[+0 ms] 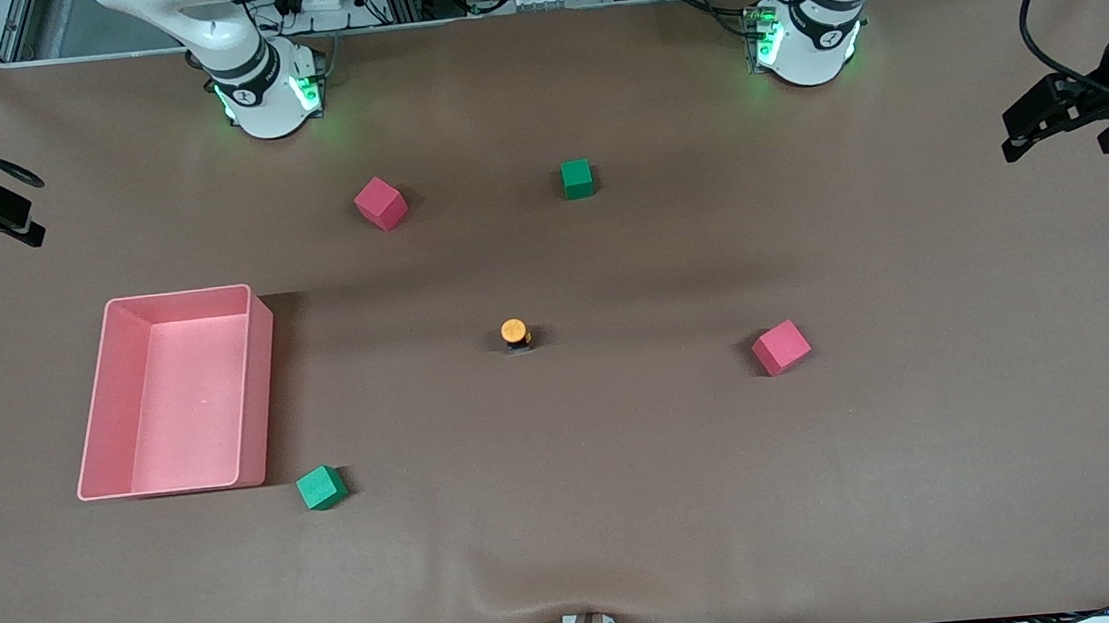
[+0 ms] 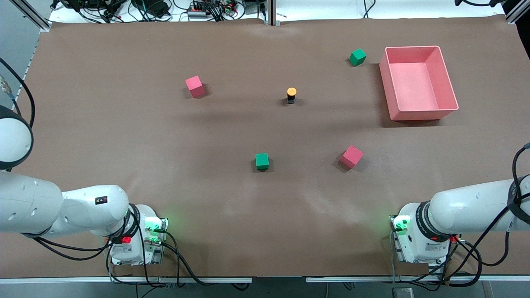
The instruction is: Place and upright button with both arms
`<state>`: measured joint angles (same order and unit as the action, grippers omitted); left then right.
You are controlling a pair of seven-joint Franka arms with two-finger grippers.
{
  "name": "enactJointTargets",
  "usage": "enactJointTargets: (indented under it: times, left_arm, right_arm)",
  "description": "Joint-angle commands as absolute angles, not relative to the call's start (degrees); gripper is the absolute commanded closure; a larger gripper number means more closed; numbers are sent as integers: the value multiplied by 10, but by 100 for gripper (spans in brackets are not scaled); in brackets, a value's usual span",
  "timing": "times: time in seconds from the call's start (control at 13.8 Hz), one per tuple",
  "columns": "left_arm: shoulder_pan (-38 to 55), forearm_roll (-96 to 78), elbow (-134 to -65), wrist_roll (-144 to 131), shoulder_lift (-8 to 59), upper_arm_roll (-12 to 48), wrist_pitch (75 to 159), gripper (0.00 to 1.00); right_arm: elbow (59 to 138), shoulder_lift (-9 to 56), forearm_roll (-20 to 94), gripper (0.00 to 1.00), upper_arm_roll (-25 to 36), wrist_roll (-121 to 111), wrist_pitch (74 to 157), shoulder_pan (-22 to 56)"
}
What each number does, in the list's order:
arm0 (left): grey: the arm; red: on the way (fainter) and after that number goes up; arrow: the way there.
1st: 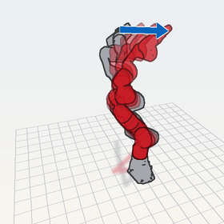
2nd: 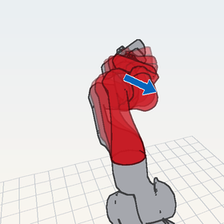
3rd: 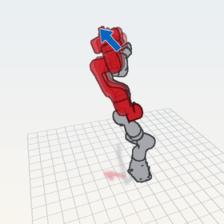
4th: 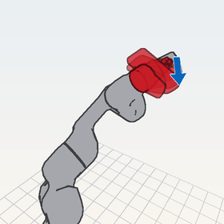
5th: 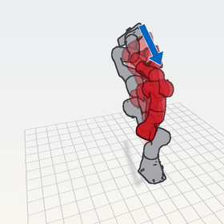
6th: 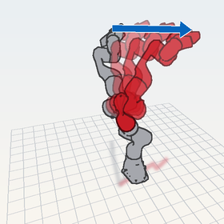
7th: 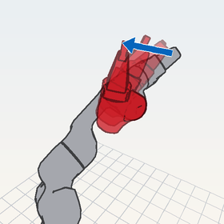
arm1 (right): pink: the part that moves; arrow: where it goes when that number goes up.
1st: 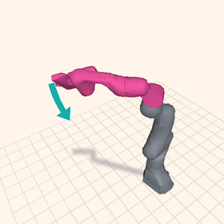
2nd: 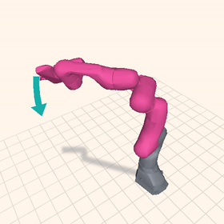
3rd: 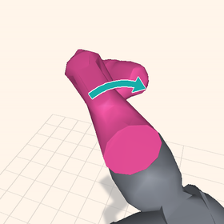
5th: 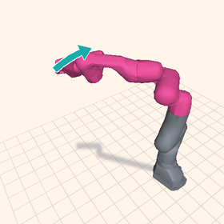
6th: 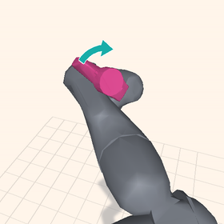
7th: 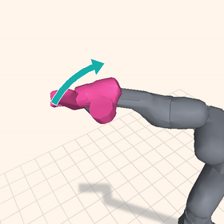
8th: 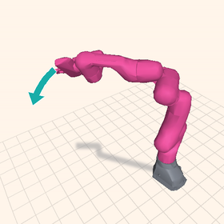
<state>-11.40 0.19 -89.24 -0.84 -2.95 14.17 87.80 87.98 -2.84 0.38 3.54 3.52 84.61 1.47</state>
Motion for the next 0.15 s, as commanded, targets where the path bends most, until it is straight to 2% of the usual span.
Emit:
enactJointTargets:
  times: [0.0, 0.07]
  left_arm:
    - [-120, 3, -874, 20, -33, 143, 857, 0]
    - [-120, 3, -868, 18, -31, 143, 846, 0]
  right_arm:
    - [878, -32, 12, 0, 40, 31, 842, 18]
    - [878, -32, 12, 0, 41, 30, 842, 18]
